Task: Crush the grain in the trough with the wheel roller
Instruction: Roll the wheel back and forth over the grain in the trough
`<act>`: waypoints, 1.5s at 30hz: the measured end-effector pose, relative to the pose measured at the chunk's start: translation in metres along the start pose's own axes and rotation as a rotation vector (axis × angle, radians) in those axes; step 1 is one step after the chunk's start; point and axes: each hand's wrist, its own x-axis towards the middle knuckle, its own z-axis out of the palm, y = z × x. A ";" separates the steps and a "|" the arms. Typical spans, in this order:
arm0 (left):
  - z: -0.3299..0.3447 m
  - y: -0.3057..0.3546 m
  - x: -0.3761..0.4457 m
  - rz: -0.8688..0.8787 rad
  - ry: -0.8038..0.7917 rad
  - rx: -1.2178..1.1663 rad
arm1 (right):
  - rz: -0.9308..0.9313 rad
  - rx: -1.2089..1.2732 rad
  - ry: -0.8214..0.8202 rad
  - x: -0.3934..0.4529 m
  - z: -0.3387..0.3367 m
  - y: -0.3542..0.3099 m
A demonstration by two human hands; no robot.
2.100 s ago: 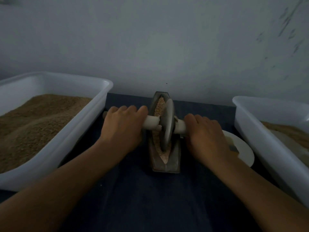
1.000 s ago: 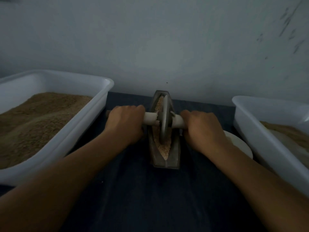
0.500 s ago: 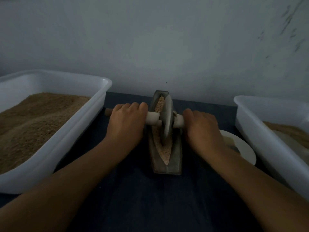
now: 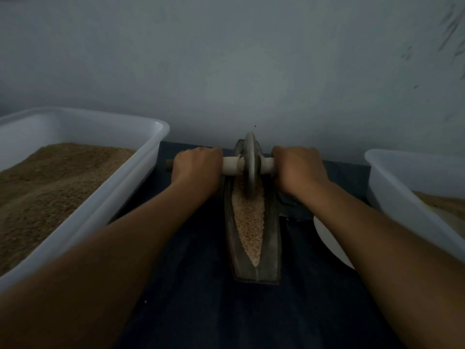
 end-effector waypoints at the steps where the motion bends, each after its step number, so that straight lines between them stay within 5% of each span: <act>1: -0.001 0.000 -0.003 0.010 0.015 0.014 | -0.001 -0.001 0.009 -0.005 0.000 -0.001; 16: -0.016 -0.002 -0.108 0.142 0.337 -0.010 | -0.051 0.151 0.121 -0.110 -0.054 -0.025; 26: -0.010 -0.004 -0.103 0.148 0.364 -0.046 | -0.020 0.086 0.122 -0.103 -0.046 -0.028; 41: -0.009 0.004 0.011 0.046 0.029 0.033 | 0.104 0.124 -0.211 0.004 0.001 0.004; 45: -0.011 0.006 0.005 0.054 0.050 0.045 | 0.082 0.125 -0.132 -0.006 0.003 0.004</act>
